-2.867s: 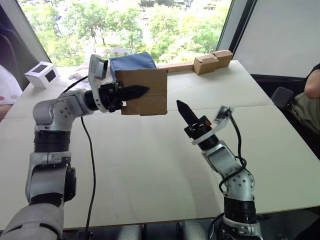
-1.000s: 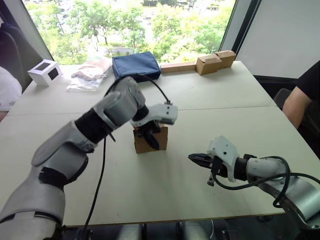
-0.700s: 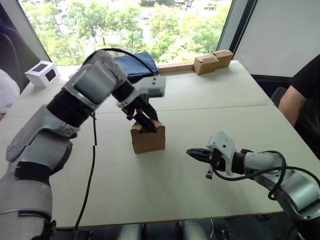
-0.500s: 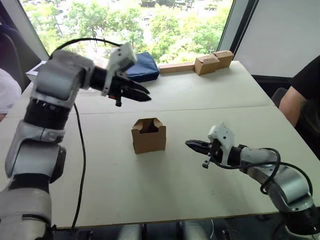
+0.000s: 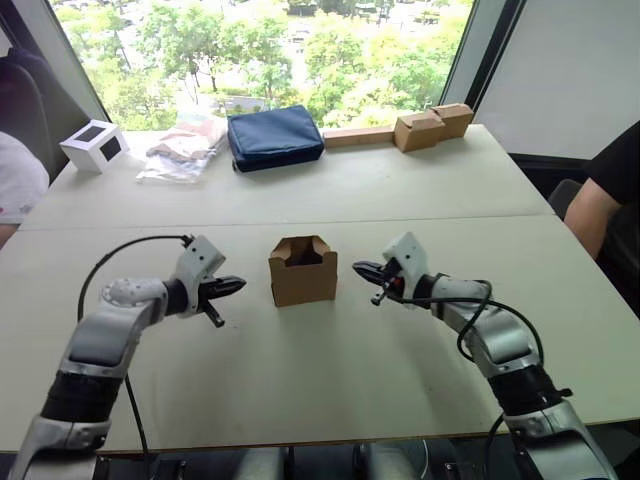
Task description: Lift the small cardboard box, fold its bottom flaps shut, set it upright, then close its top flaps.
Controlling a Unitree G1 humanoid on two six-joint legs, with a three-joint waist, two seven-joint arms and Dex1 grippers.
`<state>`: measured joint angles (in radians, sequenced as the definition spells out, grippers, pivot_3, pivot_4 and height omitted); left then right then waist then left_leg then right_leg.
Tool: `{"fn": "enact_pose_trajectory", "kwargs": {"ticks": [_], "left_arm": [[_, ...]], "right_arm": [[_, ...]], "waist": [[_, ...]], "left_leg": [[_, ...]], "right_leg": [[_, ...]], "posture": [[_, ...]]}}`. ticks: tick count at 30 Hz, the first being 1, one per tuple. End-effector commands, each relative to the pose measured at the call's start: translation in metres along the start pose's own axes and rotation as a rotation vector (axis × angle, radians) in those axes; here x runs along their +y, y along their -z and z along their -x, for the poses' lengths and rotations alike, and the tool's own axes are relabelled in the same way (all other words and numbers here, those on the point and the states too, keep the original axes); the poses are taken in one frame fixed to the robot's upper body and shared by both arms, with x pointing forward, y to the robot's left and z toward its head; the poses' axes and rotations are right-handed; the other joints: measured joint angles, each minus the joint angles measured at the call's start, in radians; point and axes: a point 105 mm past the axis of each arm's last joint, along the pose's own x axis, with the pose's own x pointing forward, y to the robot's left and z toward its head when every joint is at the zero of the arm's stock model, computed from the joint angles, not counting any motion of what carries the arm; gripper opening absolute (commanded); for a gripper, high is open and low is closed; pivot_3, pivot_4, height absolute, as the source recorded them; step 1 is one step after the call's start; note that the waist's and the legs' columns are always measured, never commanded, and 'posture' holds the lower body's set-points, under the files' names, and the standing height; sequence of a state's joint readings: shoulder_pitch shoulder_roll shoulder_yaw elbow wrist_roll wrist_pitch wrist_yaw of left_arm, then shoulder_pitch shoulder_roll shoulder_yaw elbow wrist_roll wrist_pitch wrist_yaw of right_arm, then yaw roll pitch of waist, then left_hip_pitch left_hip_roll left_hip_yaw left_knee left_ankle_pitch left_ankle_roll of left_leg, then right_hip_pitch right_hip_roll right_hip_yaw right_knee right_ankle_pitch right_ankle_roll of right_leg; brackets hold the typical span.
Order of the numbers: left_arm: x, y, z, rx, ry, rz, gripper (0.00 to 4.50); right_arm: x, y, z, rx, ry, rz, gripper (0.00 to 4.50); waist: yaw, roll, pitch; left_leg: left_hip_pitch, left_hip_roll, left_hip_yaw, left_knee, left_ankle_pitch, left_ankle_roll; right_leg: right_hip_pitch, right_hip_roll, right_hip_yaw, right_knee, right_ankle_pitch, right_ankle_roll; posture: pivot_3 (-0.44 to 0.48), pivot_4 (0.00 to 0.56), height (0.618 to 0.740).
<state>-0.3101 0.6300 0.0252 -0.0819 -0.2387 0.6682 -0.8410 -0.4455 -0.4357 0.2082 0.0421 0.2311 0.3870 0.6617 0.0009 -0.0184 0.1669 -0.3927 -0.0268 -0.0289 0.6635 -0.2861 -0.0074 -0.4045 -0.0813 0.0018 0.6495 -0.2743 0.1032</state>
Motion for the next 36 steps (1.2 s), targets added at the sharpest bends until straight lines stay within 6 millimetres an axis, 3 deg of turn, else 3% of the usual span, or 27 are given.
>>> {"fn": "enact_pose_trajectory", "kwargs": {"ticks": [1, 7, 16, 22, 31, 36], "left_arm": [[-0.006, -0.004, 0.000, -0.081, -0.032, 0.046, 0.03], [-0.022, 0.004, -0.012, -0.090, -0.005, 0.094, 0.03], [-0.046, -0.011, -0.029, -0.132, 0.110, 0.095, 0.03], [-0.056, -0.011, -0.029, -0.115, 0.165, 0.091, 0.03], [-0.068, -0.004, -0.020, -0.073, 0.237, 0.105, 0.03], [-0.055, -0.003, -0.014, -0.066, 0.190, 0.088, 0.03]], "right_arm": [[0.005, -0.004, -0.011, -0.014, -0.021, 0.044, 0.00], [0.007, 0.004, -0.019, 0.012, -0.017, 0.058, 0.00], [0.032, 0.006, -0.018, 0.014, -0.116, 0.032, 0.00], [0.047, 0.009, -0.008, 0.032, -0.158, 0.020, 0.00], [0.049, 0.014, 0.002, 0.062, -0.148, 0.016, 0.00], [0.047, 0.014, 0.008, 0.076, -0.151, 0.023, 0.00]], "waist": [[0.004, 0.000, 0.000], [0.005, 0.001, 0.000], [0.002, 0.002, -0.001], [0.001, 0.002, -0.001], [-0.002, 0.002, -0.001], [-0.007, 0.002, -0.001]], "left_leg": [[0.000, 0.000, 0.000, 0.000, 0.000, 0.000], [0.000, 0.000, 0.000, 0.000, 0.000, -0.001], [0.000, 0.000, 0.000, -0.001, 0.000, -0.001], [0.000, 0.000, 0.000, -0.001, 0.000, -0.001], [0.000, 0.000, 0.000, -0.001, 0.000, -0.001], [0.000, 0.000, -0.001, -0.001, 0.000, -0.001]], "right_leg": [[0.000, 0.000, 0.000, 0.000, 0.000, 0.000], [0.000, -0.001, 0.000, 0.000, 0.000, 0.000], [0.000, 0.000, -0.001, 0.000, 0.000, 0.000], [0.000, 0.000, -0.001, 0.000, 0.000, 0.000], [0.000, -0.001, -0.001, -0.001, 0.000, 0.000], [0.000, -0.001, -0.001, -0.001, 0.000, 0.000]], "posture": [[0.000, 0.150, 0.737], [0.000, 0.150, 0.737], [0.000, 0.150, 0.737], [0.000, 0.150, 0.737], [0.000, 0.150, 0.737], [0.000, 0.150, 0.737]]}}
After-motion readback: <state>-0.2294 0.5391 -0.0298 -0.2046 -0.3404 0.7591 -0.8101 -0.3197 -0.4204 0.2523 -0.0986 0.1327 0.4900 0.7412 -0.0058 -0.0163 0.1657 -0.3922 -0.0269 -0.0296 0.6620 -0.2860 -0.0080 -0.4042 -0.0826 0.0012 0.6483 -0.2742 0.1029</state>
